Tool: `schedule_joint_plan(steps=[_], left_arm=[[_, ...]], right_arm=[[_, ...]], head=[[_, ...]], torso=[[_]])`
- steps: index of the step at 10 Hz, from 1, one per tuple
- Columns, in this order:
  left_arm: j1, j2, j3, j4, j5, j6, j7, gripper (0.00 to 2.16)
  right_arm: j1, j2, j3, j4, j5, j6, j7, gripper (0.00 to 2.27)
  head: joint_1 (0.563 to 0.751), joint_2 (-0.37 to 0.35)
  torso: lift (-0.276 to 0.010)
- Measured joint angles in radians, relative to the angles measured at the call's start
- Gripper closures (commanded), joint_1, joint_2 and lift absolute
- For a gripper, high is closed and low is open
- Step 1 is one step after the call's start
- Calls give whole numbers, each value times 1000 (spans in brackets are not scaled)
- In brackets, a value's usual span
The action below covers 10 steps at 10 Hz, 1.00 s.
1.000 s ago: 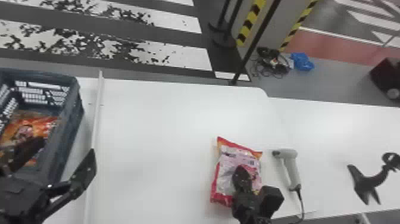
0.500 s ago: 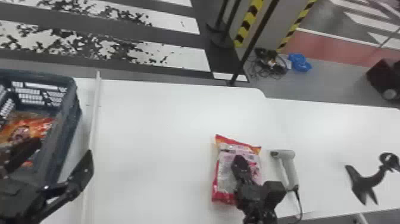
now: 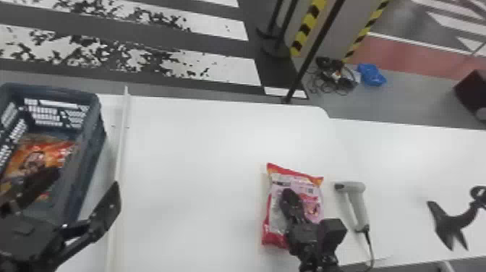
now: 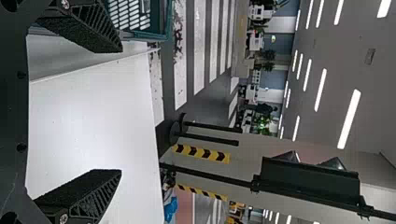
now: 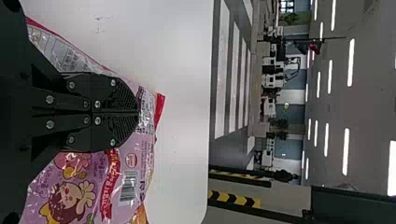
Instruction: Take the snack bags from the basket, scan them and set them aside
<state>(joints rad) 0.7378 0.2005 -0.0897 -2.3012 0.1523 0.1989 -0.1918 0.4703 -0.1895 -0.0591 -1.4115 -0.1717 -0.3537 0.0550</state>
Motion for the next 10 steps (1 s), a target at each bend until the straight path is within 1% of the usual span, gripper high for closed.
schedule_joint_plan(steps=[2,4,10], left_arm=[[-1,-1,1,1,4,0,0,73],[-6,-2,1,4,5,0,-1,73],[-17,-1,5,23,19,-15,-1,73]], right_arm=[[2,-4,4,17,3,-2,35,2256],[22,-14,8,19,1,-8,56,2256],[116,-74,47,13,-2,-101,76,2256]], head=[[695,-286],[695,-284],[695,-282]], torso=[[-75],[-75],[-75]])
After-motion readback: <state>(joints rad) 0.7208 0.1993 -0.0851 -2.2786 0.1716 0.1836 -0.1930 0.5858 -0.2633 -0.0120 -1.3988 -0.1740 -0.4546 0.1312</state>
